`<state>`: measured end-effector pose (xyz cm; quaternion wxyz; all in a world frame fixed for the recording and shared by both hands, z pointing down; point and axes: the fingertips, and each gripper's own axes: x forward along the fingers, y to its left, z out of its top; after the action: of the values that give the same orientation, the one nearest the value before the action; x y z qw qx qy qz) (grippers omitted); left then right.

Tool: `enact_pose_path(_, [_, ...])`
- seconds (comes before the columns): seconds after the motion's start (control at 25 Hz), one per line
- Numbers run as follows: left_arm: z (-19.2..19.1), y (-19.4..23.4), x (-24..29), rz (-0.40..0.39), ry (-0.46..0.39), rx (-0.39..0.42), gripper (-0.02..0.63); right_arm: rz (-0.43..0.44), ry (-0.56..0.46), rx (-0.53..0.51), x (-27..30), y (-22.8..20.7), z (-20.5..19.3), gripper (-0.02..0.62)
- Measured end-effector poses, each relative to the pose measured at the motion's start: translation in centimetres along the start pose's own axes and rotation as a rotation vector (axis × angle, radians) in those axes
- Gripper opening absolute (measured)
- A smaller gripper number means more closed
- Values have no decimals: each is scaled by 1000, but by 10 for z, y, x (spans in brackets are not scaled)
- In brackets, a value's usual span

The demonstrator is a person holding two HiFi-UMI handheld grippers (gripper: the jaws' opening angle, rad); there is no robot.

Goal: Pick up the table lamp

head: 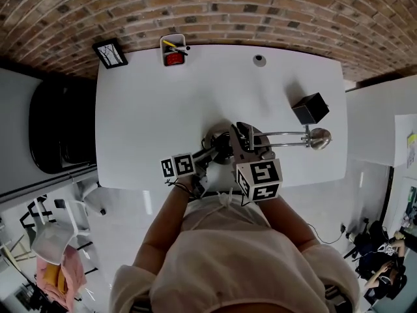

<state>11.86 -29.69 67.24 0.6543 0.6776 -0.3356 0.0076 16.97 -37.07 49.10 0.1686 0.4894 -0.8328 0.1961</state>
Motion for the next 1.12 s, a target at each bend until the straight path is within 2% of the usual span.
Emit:
enact_pose_path(0.28, [31,-45,-19,-75,-92,36,178,28,-65,-117,-14,24,58,64])
enact_pose_path(0.52, [64,-97,-38,-162,-168,108,176,44,-140,-221,-34,43,120,64])
enact_pose_path(0.8, [110,-147,-59,-209,-236,184,167,61,-220,-262,-45,52,183,65])
enact_pose_path(1.12, [128,-195,-78,-284,-307,222,164,62,-268,-320,-65,56,231,64])
